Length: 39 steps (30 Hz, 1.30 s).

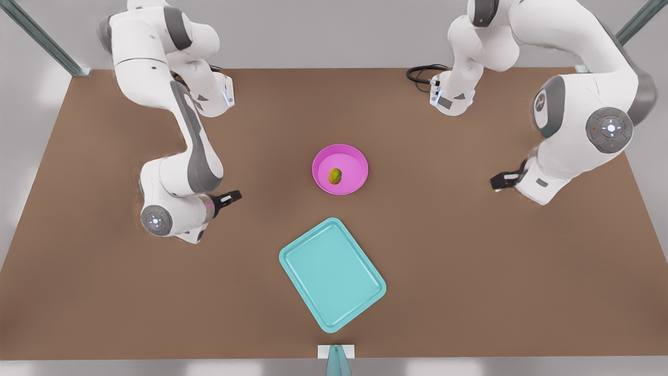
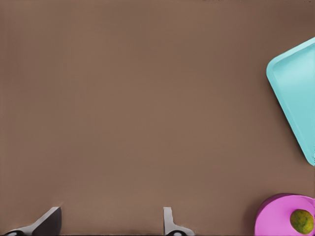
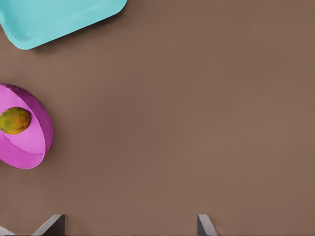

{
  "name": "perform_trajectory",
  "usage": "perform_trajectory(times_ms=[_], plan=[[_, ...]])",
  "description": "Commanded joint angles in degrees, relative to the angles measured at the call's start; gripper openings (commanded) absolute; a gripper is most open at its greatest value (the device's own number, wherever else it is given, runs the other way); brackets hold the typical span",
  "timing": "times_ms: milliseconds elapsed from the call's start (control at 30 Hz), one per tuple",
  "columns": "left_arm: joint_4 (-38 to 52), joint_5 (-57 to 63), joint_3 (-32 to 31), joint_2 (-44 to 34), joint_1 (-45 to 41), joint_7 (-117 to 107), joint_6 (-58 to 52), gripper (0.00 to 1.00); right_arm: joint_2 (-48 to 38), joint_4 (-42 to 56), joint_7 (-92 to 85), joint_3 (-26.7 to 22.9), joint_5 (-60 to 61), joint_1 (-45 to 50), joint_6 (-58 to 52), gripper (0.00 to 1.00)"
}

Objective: Place the orange on the plate with the left arm and the plate on the tray with the right arm

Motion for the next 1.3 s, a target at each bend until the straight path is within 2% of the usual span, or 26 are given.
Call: perform_trajectory(times_ms=[0, 33, 67, 100, 133, 233, 533, 867, 1167, 1233, 1267], plan=[[0.54, 3.48, -27.6, -4.47, 24.46, 6.35, -7.91, 1.0, 1.0, -6.48, 3.58, 1.33, 18.42, 3.13, 28.38, 1.0], [-4.98, 9.73, -38.66, -9.03, 32.78, 6.27, -3.0, 1.0, 1.96, -8.07, 2.96, 3.08, 19.21, 4.01, 30.93, 1.0], [-8.87, 9.91, -38.66, -11.94, 32.95, 6.35, 1.32, 1.0, 3.37, -7.98, 1.38, 4.93, 19.73, 5.4, 32.16, 1.0], [-3.51, 10.0, -38.66, -8.69, 33.13, 5.74, -3.68, 1.0, 4.77, -7.98, 1.12, 5.11, 19.91, 6.91, 33.48, 1.0], [-2.1, 10.09, -38.57, -7.46, 33.22, 5.82, -5.71, 1.0, 5.21, -8.24, -0.55, 5.37, 20.09, 7.78, 33.48, 1.0], [-2.01, 10.09, -38.48, -7.2, 33.13, 5.56, -7.03, 1.0, 4.16, -16.85, -5.73, 7.48, 20.09, 9.01, 43.32, 1.0], [-2.01, 9.65, -37.34, -7.46, 33.3, 6.0, -10.01, 1.0, 6.53, -19.4, -17.78, 7.66, 20.0, 9.98, 38.84, 1.0], [-1.84, 9.56, -37.34, -7.2, 33.3, 6.0, -9.75, 1.0, 7.76, -17.38, -18.04, 11.96, 20.0, 9.98, 38.93, 1.0], [-0.87, 9.47, -37.34, -6.93, 33.39, 5.91, -9.57, 1.0, 10.84, -15.62, -18.04, 12.14, 20.0, 12.0, 39.63, 1.0], [-0.87, 9.56, -37.34, -6.84, 33.39, 6.0, -9.57, 1.0, 10.84, -15.62, -19.01, 12.14, 20.0, 11.92, 39.63, 0.59], [-0.78, 9.56, -37.34, -6.84, 33.3, 5.91, -9.57, 1.0, 10.84, -15.62, -19.1, 12.14, 20.0, 11.83, 39.37, 0.44]])
